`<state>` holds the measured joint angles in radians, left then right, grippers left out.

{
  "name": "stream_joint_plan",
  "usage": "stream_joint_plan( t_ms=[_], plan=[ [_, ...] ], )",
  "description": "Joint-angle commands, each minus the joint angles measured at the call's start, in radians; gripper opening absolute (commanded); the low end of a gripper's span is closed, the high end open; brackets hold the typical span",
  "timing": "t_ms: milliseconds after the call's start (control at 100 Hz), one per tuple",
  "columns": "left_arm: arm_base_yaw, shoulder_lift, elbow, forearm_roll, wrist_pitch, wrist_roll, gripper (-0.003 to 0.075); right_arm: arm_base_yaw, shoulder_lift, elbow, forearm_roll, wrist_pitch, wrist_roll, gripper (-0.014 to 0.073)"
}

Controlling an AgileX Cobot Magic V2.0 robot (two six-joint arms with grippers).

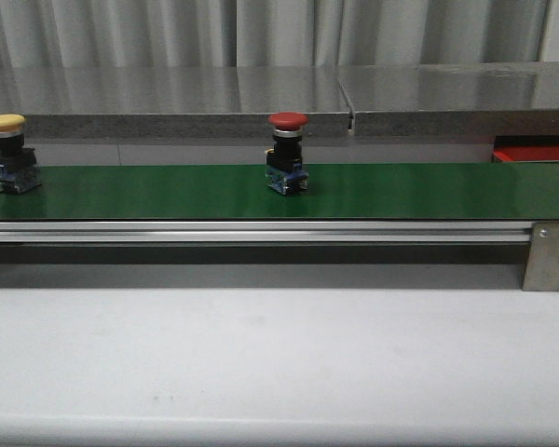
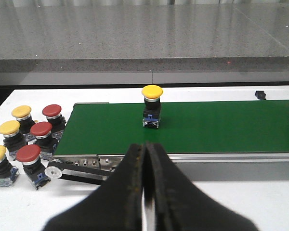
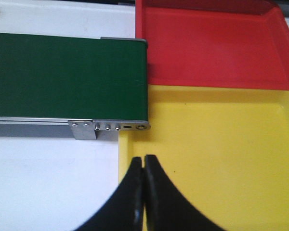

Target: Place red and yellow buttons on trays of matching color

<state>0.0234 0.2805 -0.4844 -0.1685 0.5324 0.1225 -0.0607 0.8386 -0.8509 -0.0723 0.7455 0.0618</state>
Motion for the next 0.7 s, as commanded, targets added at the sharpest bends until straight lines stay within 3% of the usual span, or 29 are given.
stream_joint_plan(
  t_ms=[0,100,170,240,340,400,510,690],
  plan=[
    [-0.007,0.009,-0.024,-0.017,-0.083,-0.003,-0.002,0.0,0.063,-0.07,-0.009,-0.046,-0.005,-0.0116],
    [-0.007,0.009,-0.024,-0.017,-0.083,-0.003,-0.002,0.001,0.136,-0.099,-0.008,-0.059,-0.005,-0.0083],
    [-0.007,0.009,-0.024,-0.017,-0.083,-0.003,-0.002,0.001,0.169,-0.105,-0.004,-0.059,-0.006,0.0018],
    [-0.007,0.009,-0.024,-0.017,-0.083,-0.003,-0.002,0.001,0.188,-0.107,-0.003,-0.055,-0.006,0.0183],
    [-0.007,0.009,-0.024,-0.017,-0.083,-0.003,-0.002,0.001,0.198,-0.107,0.0,-0.048,-0.006,0.0495],
    [-0.007,0.009,-0.024,-0.017,-0.083,-0.003,-0.002,0.001,0.198,-0.107,0.0,-0.051,-0.017,0.0616],
    [-0.007,0.009,-0.022,-0.017,-0.083,-0.003,-0.002,0.003,0.199,-0.107,0.021,-0.053,-0.078,0.058],
    [-0.007,0.009,-0.022,-0.017,-0.083,-0.003,-0.002,0.046,0.261,-0.147,0.171,-0.051,-0.201,0.0575]
  ],
)
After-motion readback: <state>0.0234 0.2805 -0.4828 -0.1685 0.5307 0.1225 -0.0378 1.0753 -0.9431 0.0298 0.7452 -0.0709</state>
